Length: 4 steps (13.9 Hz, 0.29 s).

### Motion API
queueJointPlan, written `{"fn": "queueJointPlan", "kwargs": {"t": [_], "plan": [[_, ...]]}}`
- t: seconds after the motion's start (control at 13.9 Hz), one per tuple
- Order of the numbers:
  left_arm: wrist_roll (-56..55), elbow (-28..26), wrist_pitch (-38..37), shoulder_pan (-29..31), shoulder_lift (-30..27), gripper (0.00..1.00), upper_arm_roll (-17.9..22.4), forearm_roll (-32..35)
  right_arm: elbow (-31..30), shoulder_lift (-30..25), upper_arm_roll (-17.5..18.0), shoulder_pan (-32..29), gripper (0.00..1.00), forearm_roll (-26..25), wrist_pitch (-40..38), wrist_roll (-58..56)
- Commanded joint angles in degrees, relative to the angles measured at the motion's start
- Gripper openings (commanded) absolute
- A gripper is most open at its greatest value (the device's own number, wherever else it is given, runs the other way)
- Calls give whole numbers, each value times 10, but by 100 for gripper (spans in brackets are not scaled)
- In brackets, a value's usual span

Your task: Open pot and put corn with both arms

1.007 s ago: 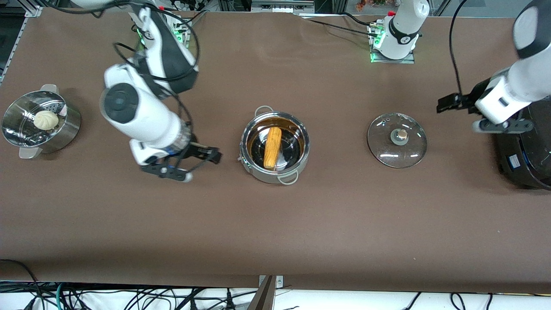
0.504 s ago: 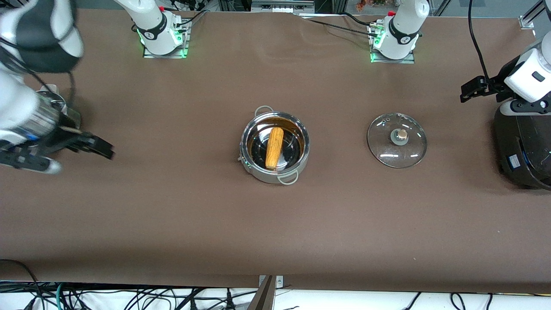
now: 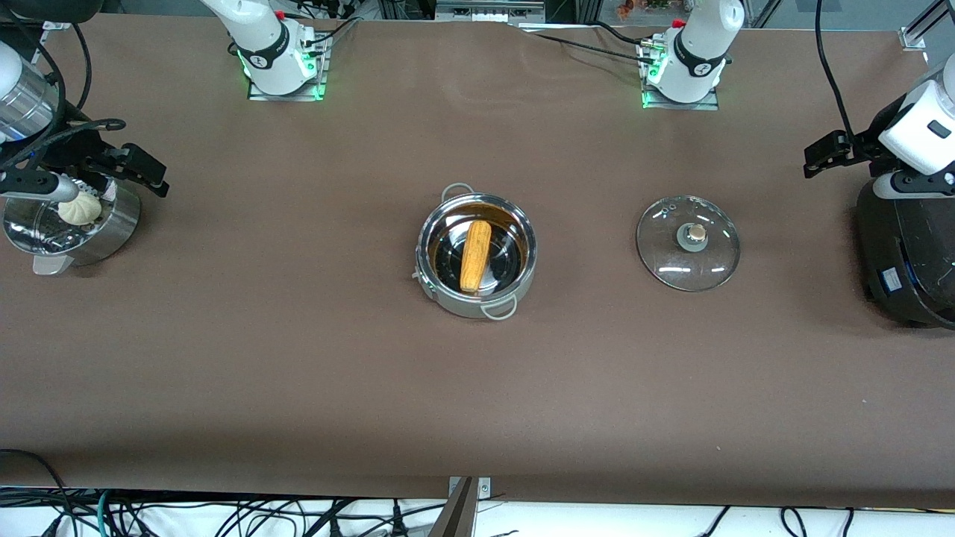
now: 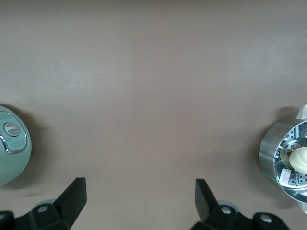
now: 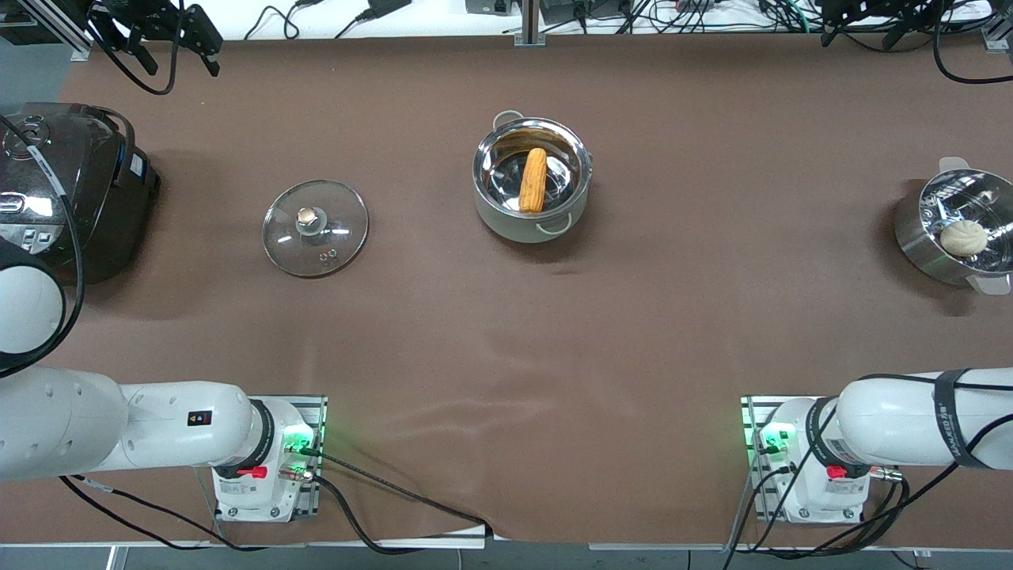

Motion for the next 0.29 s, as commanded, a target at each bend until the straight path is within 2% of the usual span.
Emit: {"fn": "queueJointPlan", "kwargs": {"t": [0.0, 0.22], "plan": [[-4, 16, -17, 6, 4, 100, -7, -7, -12, -1, -50, 18, 100, -1, 11, -7], [-25, 11, -17, 17, -3, 100, -7, -29, -4, 11, -50, 22, 100, 0, 7, -7]]}}
